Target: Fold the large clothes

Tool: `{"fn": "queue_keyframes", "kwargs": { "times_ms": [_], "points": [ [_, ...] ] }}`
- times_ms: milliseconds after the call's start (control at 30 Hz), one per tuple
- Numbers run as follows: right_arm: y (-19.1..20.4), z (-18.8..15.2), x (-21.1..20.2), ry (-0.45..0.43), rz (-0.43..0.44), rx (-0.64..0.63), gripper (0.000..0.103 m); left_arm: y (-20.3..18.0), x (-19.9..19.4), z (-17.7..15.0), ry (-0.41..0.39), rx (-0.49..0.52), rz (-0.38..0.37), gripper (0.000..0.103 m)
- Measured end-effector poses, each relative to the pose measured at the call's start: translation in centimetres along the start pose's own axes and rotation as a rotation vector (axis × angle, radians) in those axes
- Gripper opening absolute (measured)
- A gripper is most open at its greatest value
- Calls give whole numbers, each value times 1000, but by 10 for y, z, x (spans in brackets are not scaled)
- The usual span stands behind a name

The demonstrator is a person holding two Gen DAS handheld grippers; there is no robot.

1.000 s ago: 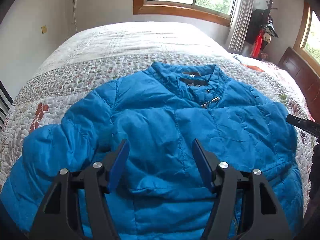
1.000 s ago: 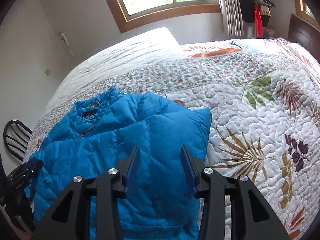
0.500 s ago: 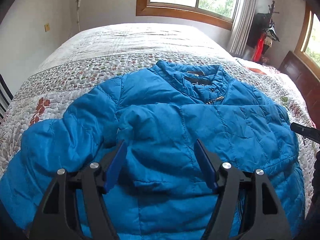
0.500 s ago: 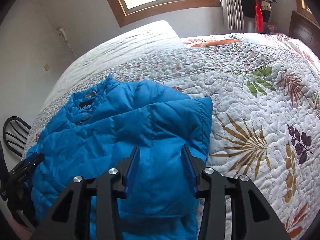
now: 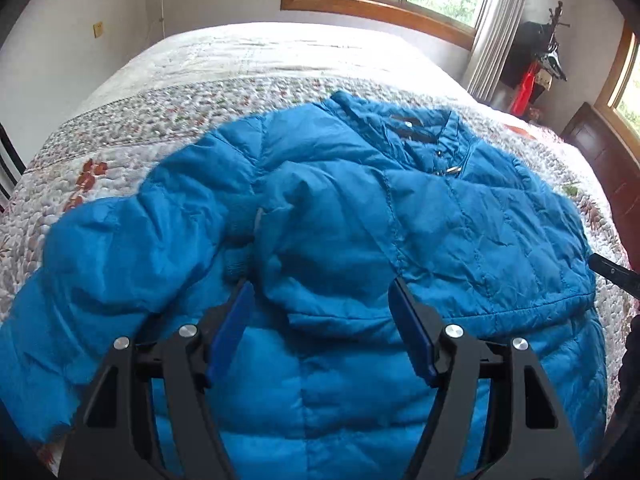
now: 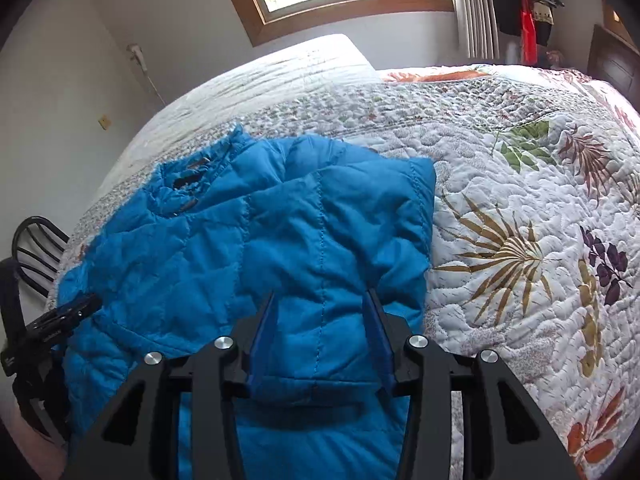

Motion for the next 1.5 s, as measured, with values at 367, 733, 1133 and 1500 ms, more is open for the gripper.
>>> {"fn": "queue_keyframes", "kwargs": {
  "times_ms": [367, 733, 1133, 1500],
  "points": [
    [-34, -15, -34, -34, -13, 37, 47, 168, -113, -77, -48, -193, 177, 81],
    [-56, -20, -39, 0, -128, 32, 47, 357, -169, -197, 0, -734, 190, 82],
    [-128, -62, -47, 16, -160, 177, 47, 415, -153, -171, -154, -943, 77, 73],
    [-191, -98, -69, 39, -360, 264, 47, 396, -171, -129, -243, -816, 251, 13]
  ]
}}
Point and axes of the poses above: each gripper's, at about its wrist camera, not at the fingertips, and x roughly the way its jaws point, y to its left, z to its top, the point moved 10 cm from there along x, roughly the way its jaws point, and after that the axes turned 6 degrees about -x, right-handed, at the moved point
